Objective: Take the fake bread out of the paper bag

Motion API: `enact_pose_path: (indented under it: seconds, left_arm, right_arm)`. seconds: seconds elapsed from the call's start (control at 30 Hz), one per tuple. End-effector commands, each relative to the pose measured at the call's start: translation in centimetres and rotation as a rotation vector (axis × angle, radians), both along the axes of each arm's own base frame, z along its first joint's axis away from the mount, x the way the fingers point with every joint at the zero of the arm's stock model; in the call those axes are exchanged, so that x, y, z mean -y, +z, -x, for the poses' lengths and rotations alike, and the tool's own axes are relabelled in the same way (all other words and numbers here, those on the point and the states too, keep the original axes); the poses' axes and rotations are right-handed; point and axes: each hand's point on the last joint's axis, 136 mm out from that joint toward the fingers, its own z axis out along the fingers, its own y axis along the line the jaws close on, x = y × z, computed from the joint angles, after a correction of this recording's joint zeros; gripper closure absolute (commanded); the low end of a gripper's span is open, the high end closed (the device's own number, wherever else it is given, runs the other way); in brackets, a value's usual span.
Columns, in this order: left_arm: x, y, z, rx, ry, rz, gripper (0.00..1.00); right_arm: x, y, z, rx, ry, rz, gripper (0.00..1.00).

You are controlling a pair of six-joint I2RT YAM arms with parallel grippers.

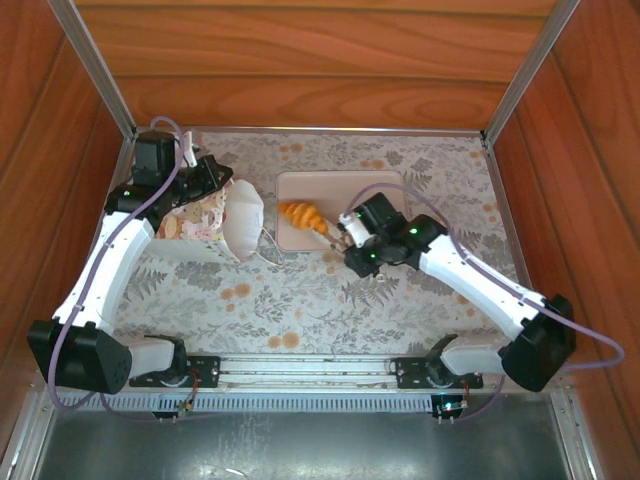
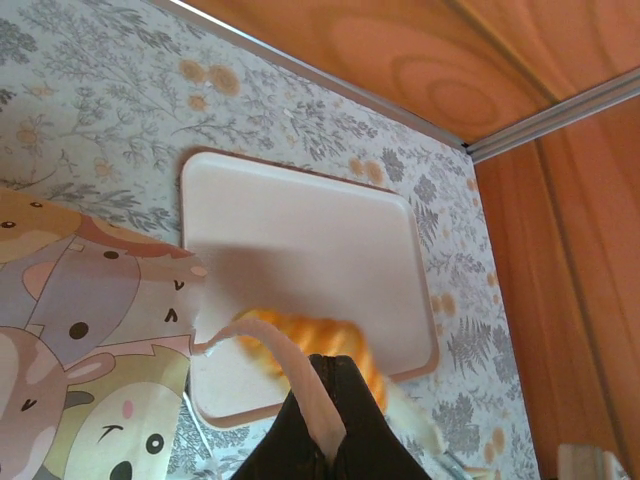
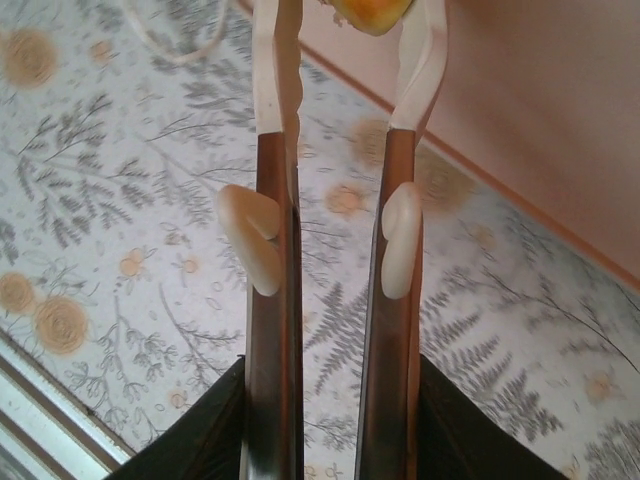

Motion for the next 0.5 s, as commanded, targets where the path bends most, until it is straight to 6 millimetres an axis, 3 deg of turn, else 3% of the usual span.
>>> enact_pose_path:
  seconds: [0.0, 0.23, 0.33, 0.47]
  left_arm:
    - [-0.1, 1.1, 0.1, 0.049, 0.014, 0.002, 1.0]
    - [-0.1, 1.1, 0.4, 0.051, 0.013, 0.007, 1.0]
    - [0.0, 1.1, 0.5, 0.049, 0.009, 0.012, 1.0]
    - [-0.1, 1.0, 0.7, 0.048, 0.01, 0.015, 1.0]
  right_arm:
    - [1.7, 1.0, -0.9, 0.004, -0.12, -0.072, 0.62]
    - [6.5, -3.0, -3.1, -0.165, -0.45, -0.003, 0.61]
    - [7.1, -4.5, -3.5, -0.221, -0.532, 0.036, 0.61]
    - [6.3, -4.8, -3.6, -0.263, -0.533, 0.013, 0.57]
